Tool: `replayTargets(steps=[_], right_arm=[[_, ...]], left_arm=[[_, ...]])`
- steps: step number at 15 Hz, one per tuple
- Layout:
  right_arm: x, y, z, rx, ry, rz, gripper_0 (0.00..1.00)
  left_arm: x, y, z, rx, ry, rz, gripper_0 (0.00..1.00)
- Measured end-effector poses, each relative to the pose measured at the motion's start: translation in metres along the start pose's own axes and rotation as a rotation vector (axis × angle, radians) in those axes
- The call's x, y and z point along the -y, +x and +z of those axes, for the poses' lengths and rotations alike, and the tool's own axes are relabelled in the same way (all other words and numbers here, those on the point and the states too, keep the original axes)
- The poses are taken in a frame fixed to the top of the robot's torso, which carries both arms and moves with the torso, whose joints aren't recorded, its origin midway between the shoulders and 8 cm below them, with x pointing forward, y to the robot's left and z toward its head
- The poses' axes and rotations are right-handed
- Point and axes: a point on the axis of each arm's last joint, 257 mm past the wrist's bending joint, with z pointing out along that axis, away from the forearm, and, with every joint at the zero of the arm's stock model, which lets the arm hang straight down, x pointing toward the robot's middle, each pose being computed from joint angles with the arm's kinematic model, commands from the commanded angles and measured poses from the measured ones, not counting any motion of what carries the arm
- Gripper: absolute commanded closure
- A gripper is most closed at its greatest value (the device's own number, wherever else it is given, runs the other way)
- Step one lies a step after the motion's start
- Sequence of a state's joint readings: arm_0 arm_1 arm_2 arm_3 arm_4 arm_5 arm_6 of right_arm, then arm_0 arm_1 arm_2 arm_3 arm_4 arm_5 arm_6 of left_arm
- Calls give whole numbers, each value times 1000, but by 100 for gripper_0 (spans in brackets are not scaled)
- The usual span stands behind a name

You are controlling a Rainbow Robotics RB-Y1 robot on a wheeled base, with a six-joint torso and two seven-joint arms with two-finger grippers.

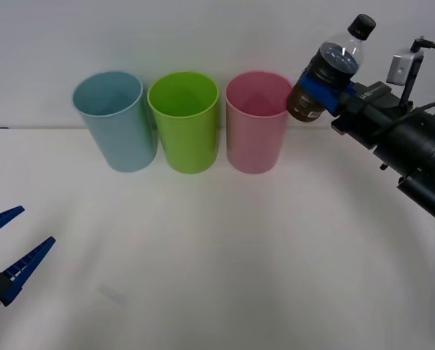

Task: Grasp the object on the table and drop it into the matching bin: aluminum can to the light blue bin, PET bottle to the pink bin.

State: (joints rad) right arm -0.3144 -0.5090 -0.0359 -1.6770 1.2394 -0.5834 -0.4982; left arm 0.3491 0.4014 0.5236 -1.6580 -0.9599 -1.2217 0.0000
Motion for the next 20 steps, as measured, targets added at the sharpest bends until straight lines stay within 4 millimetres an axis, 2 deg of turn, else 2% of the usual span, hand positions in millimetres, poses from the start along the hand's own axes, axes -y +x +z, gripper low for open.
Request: replayTargets(steps=[5, 13, 17, 20], right_arm=[[4, -23, 28, -14, 15, -21, 100], [23, -10, 86, -29, 85, -34, 100], [23, -1, 114, -47, 98, -32, 100], [21, 5, 124, -59, 99, -26, 100]], left_arm=[[0, 0, 0, 0, 0, 0, 0], [0, 0, 0, 0, 0, 0, 0], [0, 0, 0, 0, 0, 0, 0], [0, 0, 0, 0, 0, 0, 0]])
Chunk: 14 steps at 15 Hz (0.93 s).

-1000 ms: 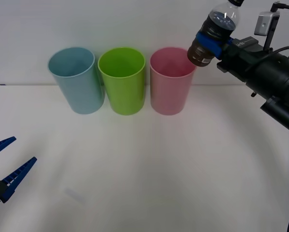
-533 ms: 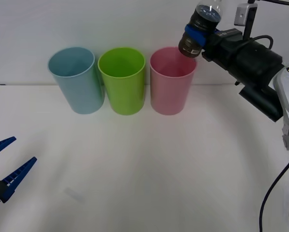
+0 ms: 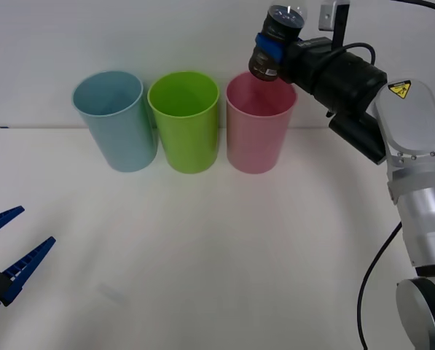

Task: Grasp the object on the table and drop it into the matching bin: aluminum can to the light blue bin, PET bottle to the pink bin.

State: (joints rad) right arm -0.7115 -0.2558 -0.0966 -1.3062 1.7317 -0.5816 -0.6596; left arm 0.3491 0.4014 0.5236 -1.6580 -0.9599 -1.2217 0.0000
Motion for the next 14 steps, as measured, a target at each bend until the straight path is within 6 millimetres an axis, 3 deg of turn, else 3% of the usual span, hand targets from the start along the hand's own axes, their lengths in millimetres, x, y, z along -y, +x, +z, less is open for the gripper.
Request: replayTargets(steps=[2, 3, 4, 5, 6, 14], right_arm=[[-1, 1, 1, -2, 0, -5, 99], [0, 1, 1, -2, 1, -6, 92], [0, 1, 1, -2, 1, -7, 71], [0, 1, 1, -3, 1, -7, 17], [0, 2, 1, -3, 1, -8, 0], [5, 1, -2, 1, 11, -13, 0]], left_arm=[[0, 0, 0, 0, 0, 0, 0], [0, 0, 0, 0, 0, 0, 0], [0, 0, 0, 0, 0, 0, 0], [0, 0, 0, 0, 0, 0, 0], [0, 0, 0, 0, 0, 0, 0], [0, 0, 0, 0, 0, 0, 0]])
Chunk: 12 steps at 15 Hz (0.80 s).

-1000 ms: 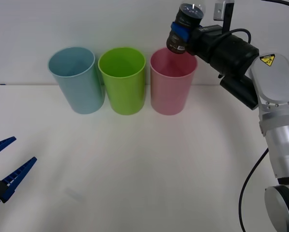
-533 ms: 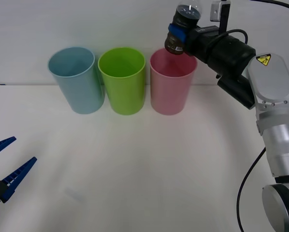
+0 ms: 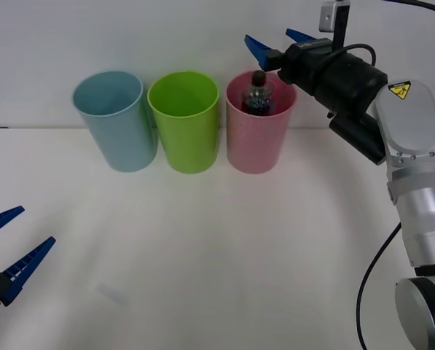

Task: Grasp the object on the table and drop it into the matching bin: aluminum can to the light blue bin, PET bottle to the pink bin.

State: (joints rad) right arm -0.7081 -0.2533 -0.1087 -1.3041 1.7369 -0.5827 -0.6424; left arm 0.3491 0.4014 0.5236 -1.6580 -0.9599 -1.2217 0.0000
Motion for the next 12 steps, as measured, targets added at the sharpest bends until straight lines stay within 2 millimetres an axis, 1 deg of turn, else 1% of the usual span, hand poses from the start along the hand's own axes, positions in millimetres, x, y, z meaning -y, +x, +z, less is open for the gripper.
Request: replayTargets(steps=[3, 5, 7, 12], right_arm=[[2, 1, -4, -2, -1, -1, 0], [2, 2, -14, -5, -11, -4, 0], [3, 5, -30, -11, -16, -22, 0], [4, 10, -79, -25, -44, -61, 0]], left_arm=[[0, 0, 0, 0, 0, 0, 0], [0, 0, 0, 0, 0, 0, 0], [0, 0, 0, 0, 0, 0, 0], [0, 0, 0, 0, 0, 0, 0]])
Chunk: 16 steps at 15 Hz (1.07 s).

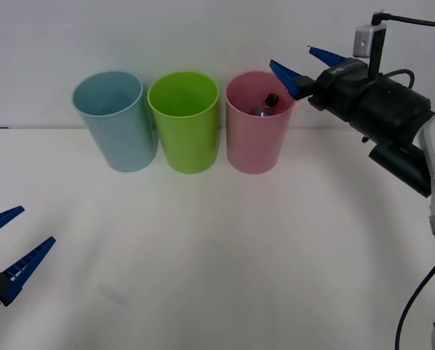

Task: Grasp the object on the table and drop it into the matching bin: aluminum can to the light blue bin, PET bottle to the pink bin.

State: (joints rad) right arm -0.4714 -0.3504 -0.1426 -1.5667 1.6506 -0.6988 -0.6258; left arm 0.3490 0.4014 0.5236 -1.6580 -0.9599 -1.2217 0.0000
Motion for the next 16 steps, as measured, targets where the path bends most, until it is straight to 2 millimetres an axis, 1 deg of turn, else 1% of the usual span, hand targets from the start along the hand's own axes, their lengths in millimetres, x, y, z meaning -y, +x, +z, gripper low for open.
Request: replayTargets(steps=[3, 6, 9, 16], right_arm=[[-2, 7, -39, -9, -8, -18, 0], [-4, 25, -83, -40, -17, -48, 0], [-4, 52, -130, -91, -32, -94, 0], [-13, 108, -236, -174, -17, -106, 0]], left_arm=[[0, 0, 0, 0, 0, 0, 0], [0, 0, 0, 0, 0, 0, 0], [0, 0, 0, 0, 0, 0, 0], [0, 0, 0, 0, 0, 0, 0]])
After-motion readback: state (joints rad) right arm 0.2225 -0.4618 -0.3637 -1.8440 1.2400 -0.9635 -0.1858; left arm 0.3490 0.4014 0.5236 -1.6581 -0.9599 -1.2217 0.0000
